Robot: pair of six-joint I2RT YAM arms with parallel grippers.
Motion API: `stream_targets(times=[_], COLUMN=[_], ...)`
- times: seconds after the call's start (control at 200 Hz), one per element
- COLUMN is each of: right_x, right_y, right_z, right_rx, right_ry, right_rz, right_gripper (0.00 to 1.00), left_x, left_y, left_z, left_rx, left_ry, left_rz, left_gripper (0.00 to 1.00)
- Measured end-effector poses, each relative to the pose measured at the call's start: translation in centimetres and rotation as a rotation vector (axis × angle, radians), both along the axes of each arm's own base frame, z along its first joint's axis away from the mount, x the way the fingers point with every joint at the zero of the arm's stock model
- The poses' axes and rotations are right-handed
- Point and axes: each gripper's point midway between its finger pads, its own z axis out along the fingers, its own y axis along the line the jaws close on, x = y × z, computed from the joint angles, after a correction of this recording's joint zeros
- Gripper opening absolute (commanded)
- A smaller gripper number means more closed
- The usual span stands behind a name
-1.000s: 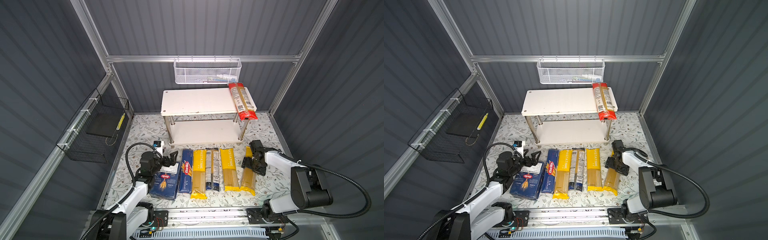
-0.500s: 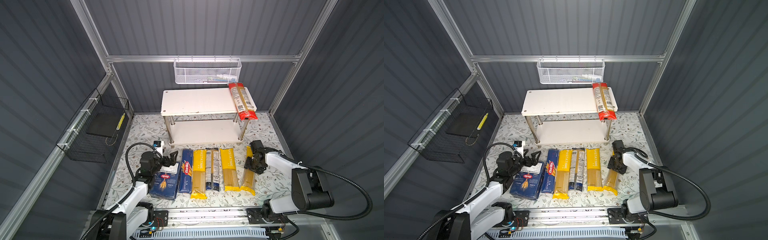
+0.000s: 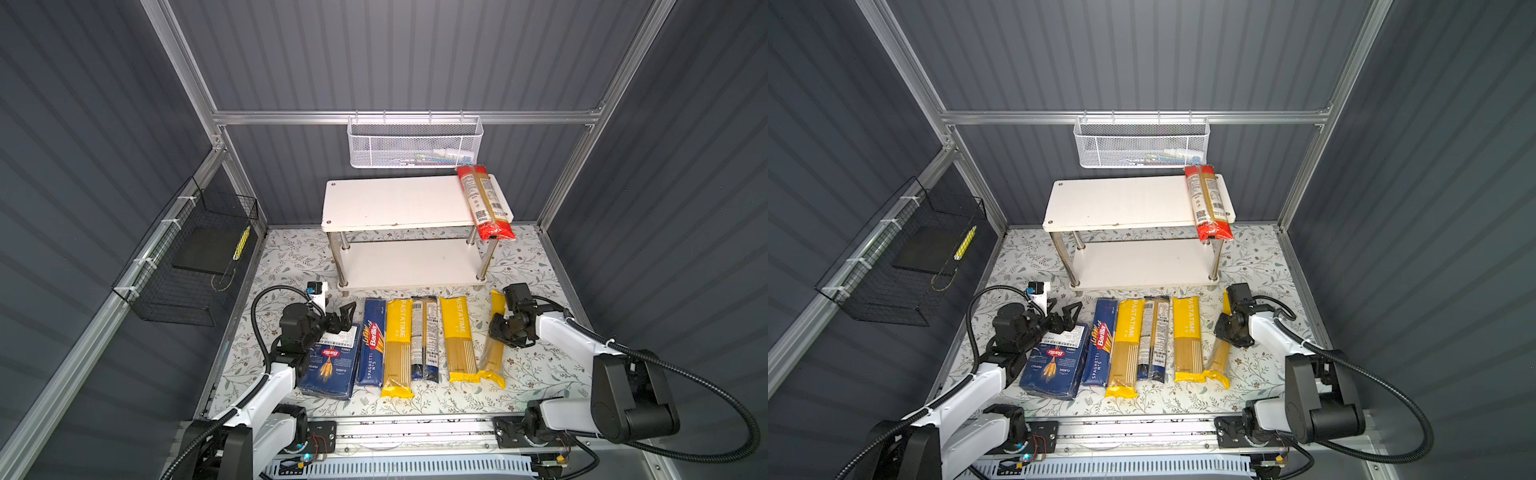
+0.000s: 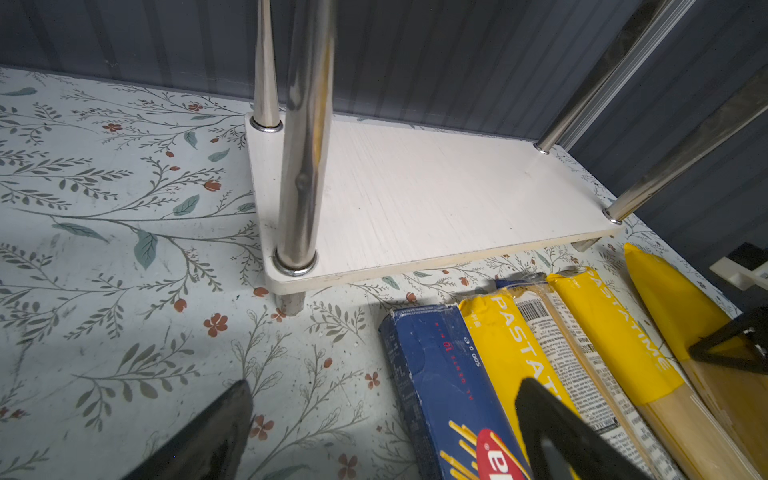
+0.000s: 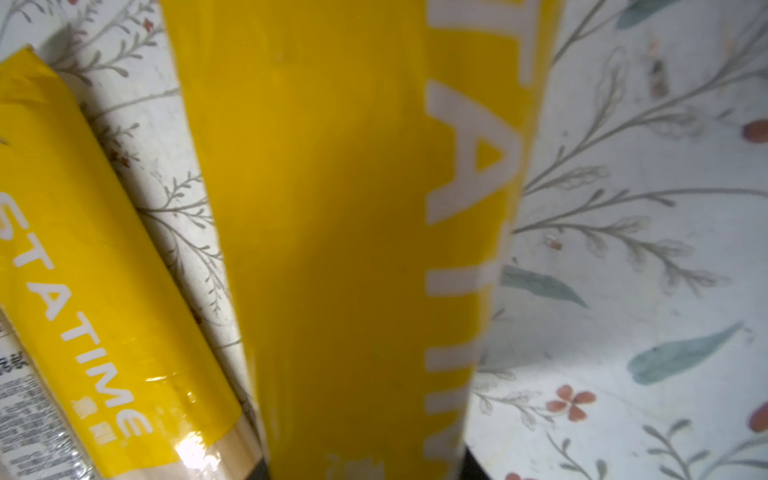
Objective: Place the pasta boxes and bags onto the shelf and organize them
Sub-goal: 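Lift the yellow PASTATIME bag upright off the table with the right gripper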
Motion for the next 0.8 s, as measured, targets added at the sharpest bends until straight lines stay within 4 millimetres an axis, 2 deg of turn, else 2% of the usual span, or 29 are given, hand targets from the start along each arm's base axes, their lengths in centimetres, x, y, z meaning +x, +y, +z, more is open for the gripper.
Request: stream_targets(times=[0.14,0.32,0.545,0.63,0.8], right_x=[-0.3,0.0,-0.3,-0.3,0.5], right_y=[0.4,1.2,2.2,2.5,3.1], right_z=[1.0,3.2,5.0,7.0,12.5], right_rx=[0.031,0.078,0.127,0.14,0.166], right_ry=[-0.041,-0.123,-0.127,-0.165,-0.29], right_rz=[0.01,0.027,0.058,0.068,0.093], right_gripper=[0.25,0.22,0.21,0.21,0.21], left_x=[0.0,0.0,0.0,0.0,0.0], left_y=[0.0,0.0,0.0,0.0,0.0], left_z=[0.0,0.0,0.0,0.0,0.0], left_rx=[0.0,0.0,0.0,0.0,0.0], left_ry=[0.0,0.0,0.0,0.0,0.0], left_rz=[0.0,0.0,0.0,0.0,0.0], left_gripper=[1.0,1.0,0.99,1.0,1.0])
